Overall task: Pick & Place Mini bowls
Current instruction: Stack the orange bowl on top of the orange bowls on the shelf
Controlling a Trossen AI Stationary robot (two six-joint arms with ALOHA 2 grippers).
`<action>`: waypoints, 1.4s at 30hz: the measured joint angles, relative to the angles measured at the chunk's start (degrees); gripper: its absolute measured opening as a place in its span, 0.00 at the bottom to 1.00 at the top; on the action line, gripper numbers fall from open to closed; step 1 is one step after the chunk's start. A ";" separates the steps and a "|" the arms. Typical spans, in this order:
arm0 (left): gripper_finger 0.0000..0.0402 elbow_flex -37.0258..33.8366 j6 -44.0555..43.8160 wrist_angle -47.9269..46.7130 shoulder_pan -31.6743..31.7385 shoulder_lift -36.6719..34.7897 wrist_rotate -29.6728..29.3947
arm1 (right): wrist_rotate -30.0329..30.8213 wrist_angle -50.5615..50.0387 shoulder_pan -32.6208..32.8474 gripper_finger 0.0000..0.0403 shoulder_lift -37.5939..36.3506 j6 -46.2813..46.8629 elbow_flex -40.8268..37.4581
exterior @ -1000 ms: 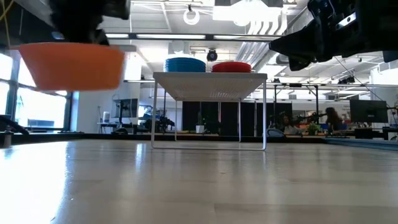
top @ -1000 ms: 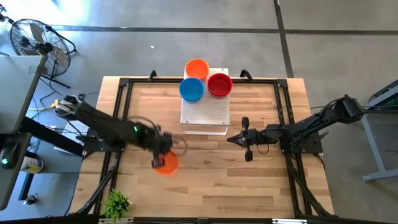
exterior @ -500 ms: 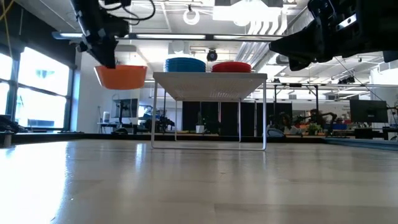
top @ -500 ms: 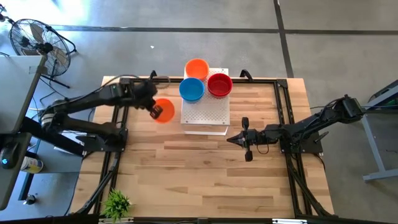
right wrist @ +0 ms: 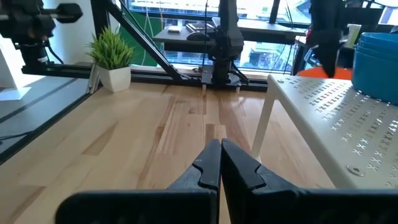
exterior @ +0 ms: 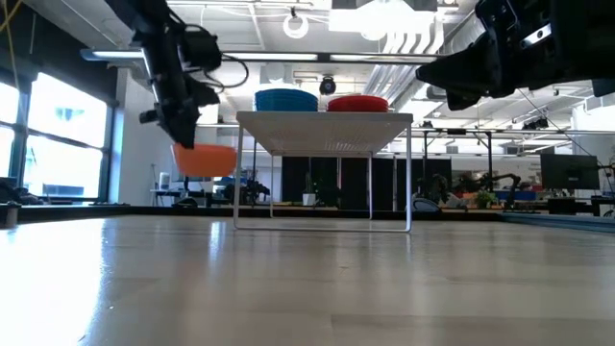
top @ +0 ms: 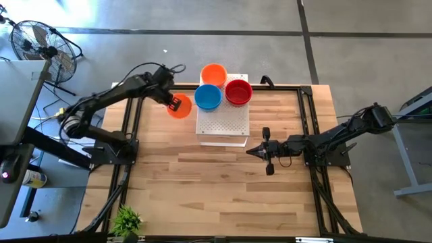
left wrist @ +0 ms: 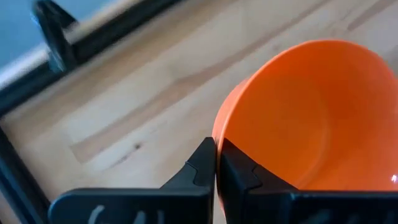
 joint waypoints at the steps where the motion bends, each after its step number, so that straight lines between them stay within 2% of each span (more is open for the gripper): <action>1: 0.00 -0.62 0.09 0.31 -0.04 0.73 0.10 | 0.01 -0.17 0.00 0.00 0.00 0.00 0.00; 5: 0.00 -4.23 0.22 5.22 -0.03 2.36 -0.17 | 0.00 -0.74 0.00 0.00 0.00 0.07 -0.02; 9: 0.00 -7.75 -0.21 9.93 1.28 2.94 -3.05 | 0.00 -1.11 0.00 0.00 0.00 0.13 -0.02; 16: 0.00 -11.30 -1.30 14.95 5.93 2.94 -0.31 | 0.02 -1.48 0.00 0.00 0.00 0.55 -0.04; 23: 0.00 -13.83 -1.58 16.61 6.82 2.94 0.05 | 0.02 -1.50 0.00 0.00 0.00 0.58 -0.04; 33: 0.17 -13.90 -1.29 17.42 6.67 2.94 -2.44 | 0.02 -1.48 0.00 0.00 0.00 0.61 -0.04; 36: 0.19 -13.44 0.47 16.36 6.67 2.94 -3.14 | 0.02 -1.48 0.00 0.00 0.00 1.15 -0.04; 39: 0.16 -12.24 2.93 13.65 6.62 1.46 -3.12 | 0.02 -1.48 0.00 0.00 0.00 1.46 -0.04; 42: 0.07 -11.47 5.20 12.21 4.88 -1.16 -3.26 | 0.02 -1.48 0.00 0.00 0.00 1.49 -0.04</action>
